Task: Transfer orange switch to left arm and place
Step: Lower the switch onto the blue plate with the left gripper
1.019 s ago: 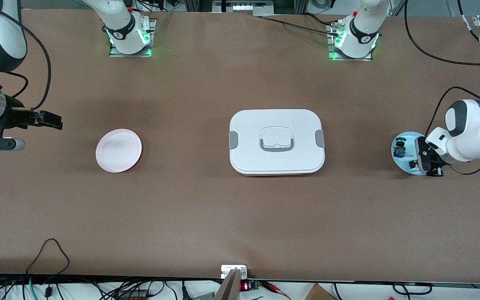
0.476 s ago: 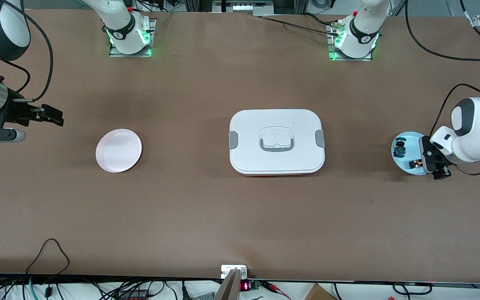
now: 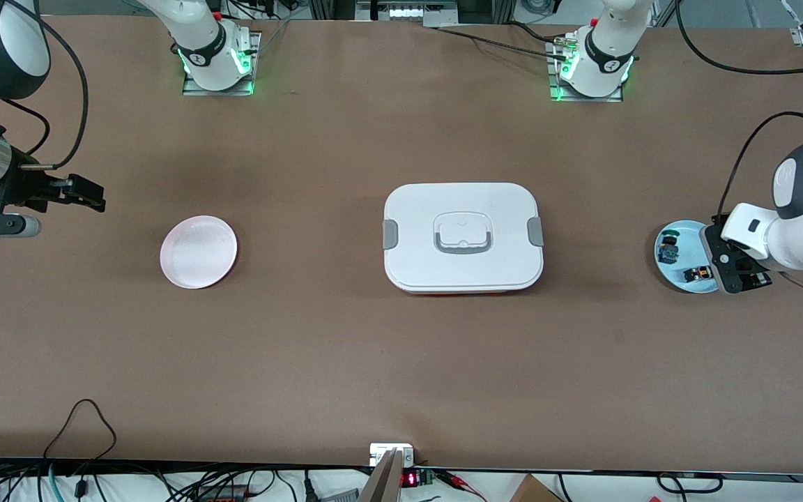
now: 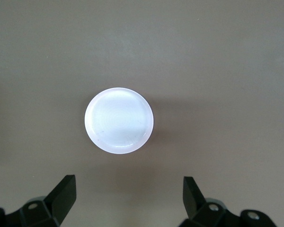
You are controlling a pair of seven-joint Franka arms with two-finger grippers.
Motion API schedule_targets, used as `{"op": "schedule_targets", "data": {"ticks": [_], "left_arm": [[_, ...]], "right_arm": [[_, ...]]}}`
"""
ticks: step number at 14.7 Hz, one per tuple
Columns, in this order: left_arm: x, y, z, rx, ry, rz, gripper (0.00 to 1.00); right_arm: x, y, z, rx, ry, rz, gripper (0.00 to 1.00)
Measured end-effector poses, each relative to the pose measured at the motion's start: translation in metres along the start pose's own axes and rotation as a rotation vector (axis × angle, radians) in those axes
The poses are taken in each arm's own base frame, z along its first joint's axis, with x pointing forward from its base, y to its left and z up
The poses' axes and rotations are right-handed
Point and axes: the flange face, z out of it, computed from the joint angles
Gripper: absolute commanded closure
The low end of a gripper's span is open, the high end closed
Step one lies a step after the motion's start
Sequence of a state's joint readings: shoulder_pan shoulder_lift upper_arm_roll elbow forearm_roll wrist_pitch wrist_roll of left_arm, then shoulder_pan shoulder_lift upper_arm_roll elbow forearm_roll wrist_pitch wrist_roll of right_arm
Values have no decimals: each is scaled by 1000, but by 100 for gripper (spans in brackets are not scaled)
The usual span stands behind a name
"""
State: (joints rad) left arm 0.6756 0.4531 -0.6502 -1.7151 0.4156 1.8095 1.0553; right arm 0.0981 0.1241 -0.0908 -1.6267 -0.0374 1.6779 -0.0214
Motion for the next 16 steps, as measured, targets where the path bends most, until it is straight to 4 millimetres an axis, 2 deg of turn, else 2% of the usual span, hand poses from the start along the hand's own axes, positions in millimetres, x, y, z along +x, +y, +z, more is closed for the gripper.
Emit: {"op": "schedule_targets", "data": {"ticks": [3,6,8,12,16], "left_arm": [[24,16,-13,-49,2,-242,0],[40,23,-28,-95,48,-446,0],[60,30,-50,-95,50,-539,0],[112,59,-118,-56,43,-722,0],[118,63,-143,-117,116,-802,0]], "right_arm": [[0,1,-1,0,2,1,0],[0,0,-1,0,3,1,0],[0,0,-1,0,3,1,0],[0,0,-2,0,4,1,0],[0,0,-3,0,7,1,0]]}}
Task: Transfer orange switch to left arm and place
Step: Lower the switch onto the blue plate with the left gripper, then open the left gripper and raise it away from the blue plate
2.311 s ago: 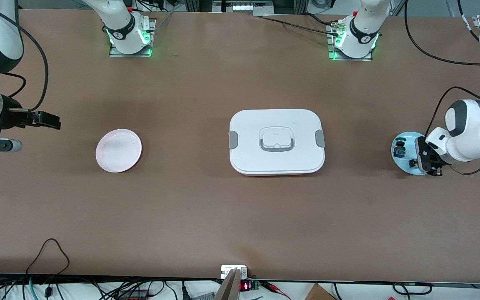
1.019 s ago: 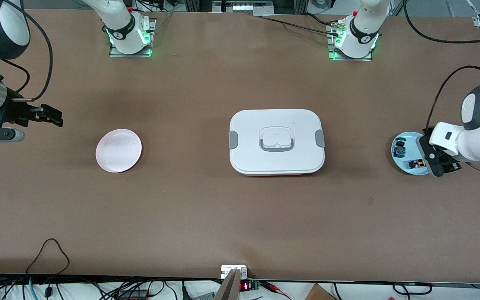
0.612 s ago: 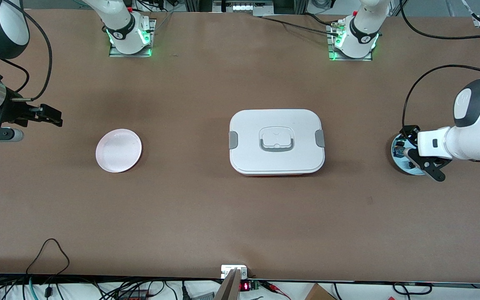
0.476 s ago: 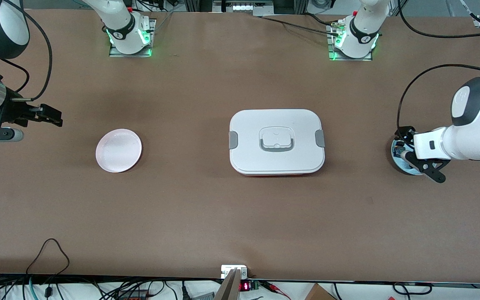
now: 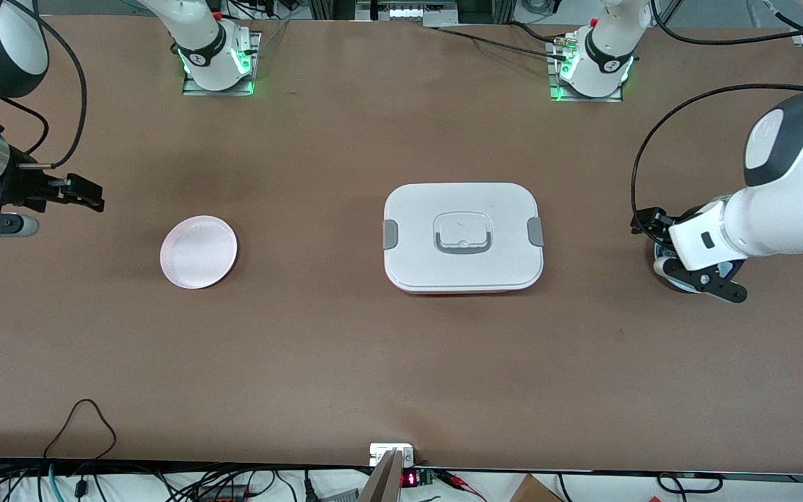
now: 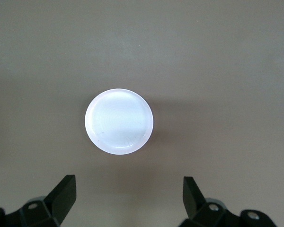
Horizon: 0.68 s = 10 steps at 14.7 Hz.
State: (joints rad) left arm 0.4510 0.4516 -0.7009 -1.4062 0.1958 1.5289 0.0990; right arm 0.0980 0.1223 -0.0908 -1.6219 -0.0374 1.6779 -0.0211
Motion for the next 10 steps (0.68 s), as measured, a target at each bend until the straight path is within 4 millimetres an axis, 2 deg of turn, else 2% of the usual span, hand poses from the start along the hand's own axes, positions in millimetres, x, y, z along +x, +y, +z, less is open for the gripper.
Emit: {"op": "schedule_targets", "data": {"ticks": [3,5,6,8,10], "left_arm": [[-6,6,-21,-12,34,-175,0],[-19,4,-49,24,135,-257,0],[-29,-2,-61,44,204,-285,0],[-51,-9,-70,65,298,-317,0],[-75,0,-74,76,333,-320,0]], "right_arm": [[0,0,-1,0,2,-1,0],[0,-2,-1,0,2,-3,0],[0,-2,-1,0,2,-4,0],[0,-2,-1,0,2,-4,0],[0,-2,-1,0,2,-4,0]]}}
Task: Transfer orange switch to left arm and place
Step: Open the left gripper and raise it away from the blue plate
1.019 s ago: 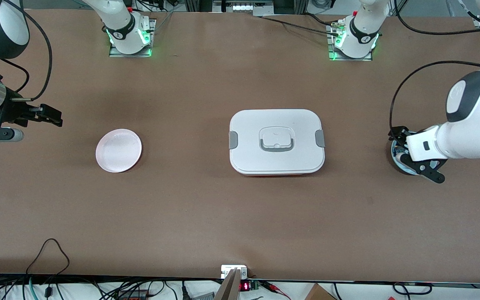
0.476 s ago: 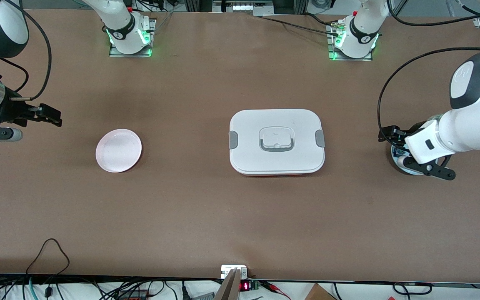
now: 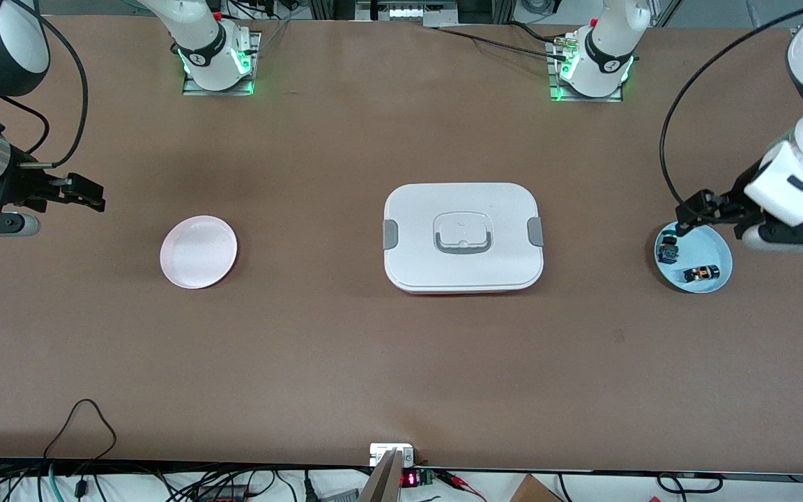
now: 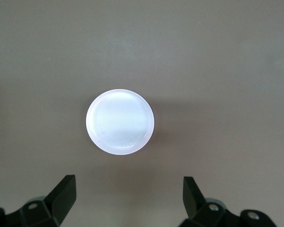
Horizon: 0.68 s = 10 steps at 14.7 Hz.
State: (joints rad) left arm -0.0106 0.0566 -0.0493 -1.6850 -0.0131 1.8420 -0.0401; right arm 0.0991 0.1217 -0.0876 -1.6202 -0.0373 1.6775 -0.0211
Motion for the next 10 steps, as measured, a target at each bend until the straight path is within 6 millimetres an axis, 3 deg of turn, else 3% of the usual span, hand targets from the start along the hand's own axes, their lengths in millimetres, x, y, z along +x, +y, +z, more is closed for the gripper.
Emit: {"op": "schedule_targets", "data": {"ticks": [4,10], "left_arm": [[-40,3,-31,5,7,-66,0],[-49,2,-28,12,-54,-99,0]], "right_arm": [[0,0,0,0,0,0,0],[0,0,0,0,0,0,0]]}}
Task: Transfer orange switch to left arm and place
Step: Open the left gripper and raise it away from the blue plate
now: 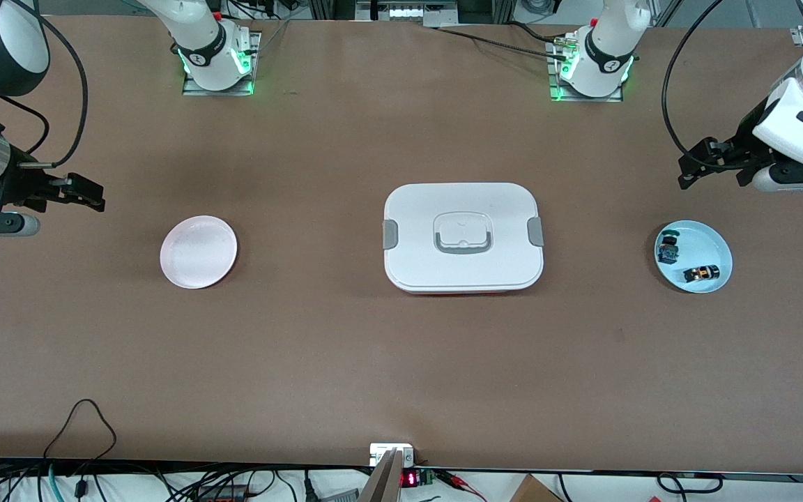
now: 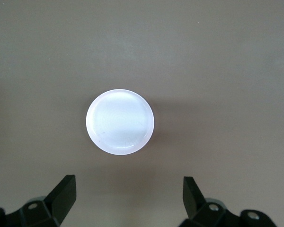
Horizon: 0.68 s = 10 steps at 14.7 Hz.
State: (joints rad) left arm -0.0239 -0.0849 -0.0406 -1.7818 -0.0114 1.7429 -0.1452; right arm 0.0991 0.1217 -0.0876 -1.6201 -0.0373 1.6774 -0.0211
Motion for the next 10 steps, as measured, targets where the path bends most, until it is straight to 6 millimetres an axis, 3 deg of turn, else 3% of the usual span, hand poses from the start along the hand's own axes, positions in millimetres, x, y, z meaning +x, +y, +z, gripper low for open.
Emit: {"op": "schedule_targets", "data": {"ticks": [4,10], "left_arm": [[0,0,-5,7,-25,1,0],[16,1,-1,7,-31,0,0]], "right_arm": [[0,0,0,0,0,0,0],[0,0,0,0,0,0,0]]}}
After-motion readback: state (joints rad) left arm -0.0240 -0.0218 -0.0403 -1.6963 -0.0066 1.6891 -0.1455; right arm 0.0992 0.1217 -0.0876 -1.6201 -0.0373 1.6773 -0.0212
